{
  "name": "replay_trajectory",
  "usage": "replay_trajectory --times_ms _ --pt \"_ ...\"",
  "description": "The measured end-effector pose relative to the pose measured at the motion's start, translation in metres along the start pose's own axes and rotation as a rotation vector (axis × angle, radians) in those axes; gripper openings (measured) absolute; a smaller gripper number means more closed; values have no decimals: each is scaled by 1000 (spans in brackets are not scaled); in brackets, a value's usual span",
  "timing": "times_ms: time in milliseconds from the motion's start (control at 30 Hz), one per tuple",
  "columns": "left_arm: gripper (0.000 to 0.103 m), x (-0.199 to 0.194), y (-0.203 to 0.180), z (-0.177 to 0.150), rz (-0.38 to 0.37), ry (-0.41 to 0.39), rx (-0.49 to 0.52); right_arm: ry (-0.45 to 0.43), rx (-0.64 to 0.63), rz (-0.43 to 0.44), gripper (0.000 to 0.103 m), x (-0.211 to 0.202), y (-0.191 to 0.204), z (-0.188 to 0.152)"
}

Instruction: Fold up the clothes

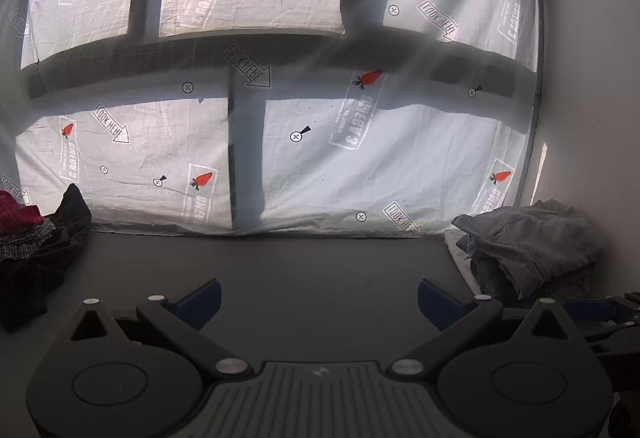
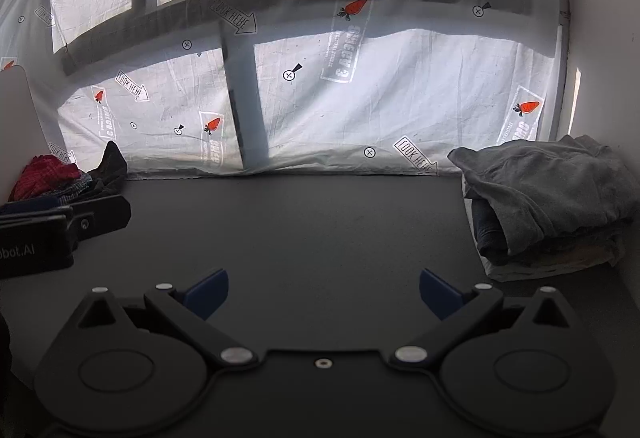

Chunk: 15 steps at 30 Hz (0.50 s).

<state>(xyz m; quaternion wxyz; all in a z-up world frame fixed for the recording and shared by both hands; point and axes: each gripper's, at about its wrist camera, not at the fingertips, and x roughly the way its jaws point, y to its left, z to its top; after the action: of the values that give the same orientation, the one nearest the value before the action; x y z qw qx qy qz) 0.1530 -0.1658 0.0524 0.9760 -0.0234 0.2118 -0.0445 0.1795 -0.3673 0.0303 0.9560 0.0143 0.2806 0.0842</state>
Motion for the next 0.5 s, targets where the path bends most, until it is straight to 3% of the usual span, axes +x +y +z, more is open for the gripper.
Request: replay_trajectory --times_ms 267,500 --pt "103 -46 76 -28 -26 9 91 -1 32 -102 103 -43 99 -42" --pt "103 -86 129 -49 -75 36 65 28 51 -133 103 -69 157 -75"
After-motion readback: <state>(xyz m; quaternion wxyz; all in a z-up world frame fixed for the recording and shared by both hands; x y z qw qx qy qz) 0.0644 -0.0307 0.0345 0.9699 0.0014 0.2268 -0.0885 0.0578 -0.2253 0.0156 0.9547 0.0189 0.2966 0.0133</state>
